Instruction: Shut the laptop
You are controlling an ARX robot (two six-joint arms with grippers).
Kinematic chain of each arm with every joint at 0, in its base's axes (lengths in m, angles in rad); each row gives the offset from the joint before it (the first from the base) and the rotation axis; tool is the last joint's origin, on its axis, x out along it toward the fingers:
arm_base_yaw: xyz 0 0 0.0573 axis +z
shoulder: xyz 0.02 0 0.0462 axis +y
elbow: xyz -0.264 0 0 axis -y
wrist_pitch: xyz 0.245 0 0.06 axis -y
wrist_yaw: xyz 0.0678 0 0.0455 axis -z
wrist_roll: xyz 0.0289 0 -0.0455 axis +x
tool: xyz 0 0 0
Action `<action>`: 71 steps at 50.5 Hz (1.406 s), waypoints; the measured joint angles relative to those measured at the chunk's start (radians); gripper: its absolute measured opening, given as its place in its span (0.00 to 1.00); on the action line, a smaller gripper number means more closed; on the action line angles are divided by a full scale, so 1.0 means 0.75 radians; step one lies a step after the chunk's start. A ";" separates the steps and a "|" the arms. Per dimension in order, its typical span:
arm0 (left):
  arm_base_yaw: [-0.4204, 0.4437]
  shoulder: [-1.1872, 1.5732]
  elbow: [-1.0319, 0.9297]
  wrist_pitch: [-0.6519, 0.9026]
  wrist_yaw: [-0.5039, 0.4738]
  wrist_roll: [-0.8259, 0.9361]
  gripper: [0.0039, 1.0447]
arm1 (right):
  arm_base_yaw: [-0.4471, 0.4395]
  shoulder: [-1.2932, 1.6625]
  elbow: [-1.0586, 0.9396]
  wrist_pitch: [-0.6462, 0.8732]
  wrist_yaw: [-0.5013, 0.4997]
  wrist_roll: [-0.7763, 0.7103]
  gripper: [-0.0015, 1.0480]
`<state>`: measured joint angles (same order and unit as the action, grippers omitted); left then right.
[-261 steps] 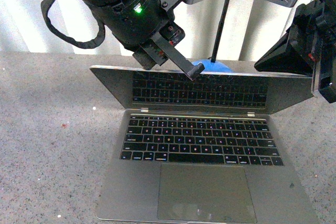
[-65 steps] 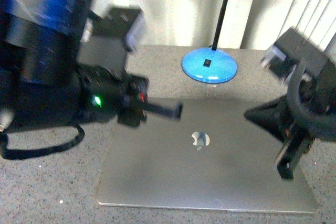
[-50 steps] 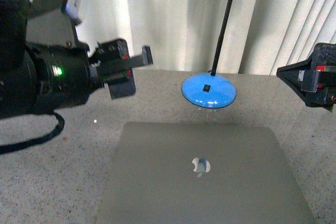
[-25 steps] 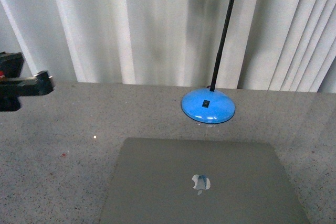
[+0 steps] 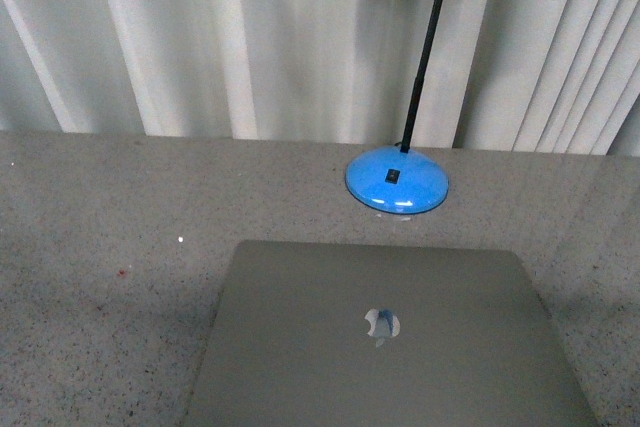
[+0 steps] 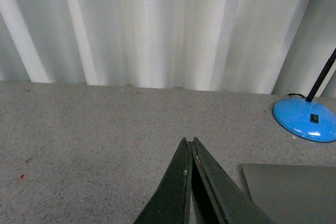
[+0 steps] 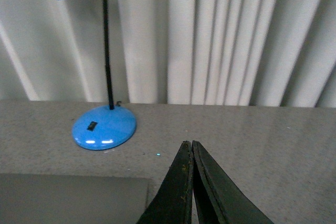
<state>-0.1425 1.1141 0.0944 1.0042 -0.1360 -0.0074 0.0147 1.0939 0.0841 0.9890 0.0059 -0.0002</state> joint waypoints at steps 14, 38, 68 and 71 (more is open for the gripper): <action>0.060 -0.243 -0.065 -0.175 0.057 0.000 0.03 | -0.016 -0.248 -0.060 -0.182 -0.006 0.000 0.03; 0.187 -0.681 -0.089 -0.551 0.179 0.001 0.03 | -0.017 -0.673 -0.104 -0.551 -0.008 0.000 0.03; 0.187 -1.091 -0.090 -0.939 0.179 0.001 0.03 | -0.017 -1.074 -0.104 -0.931 -0.009 0.000 0.03; 0.187 -1.114 -0.090 -0.963 0.179 0.001 0.03 | -0.017 -1.097 -0.104 -0.954 -0.009 0.000 0.03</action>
<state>-0.0025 0.2783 0.0273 0.2817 -0.0021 -0.0071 0.0017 0.2710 0.0059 0.2737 -0.0006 -0.0002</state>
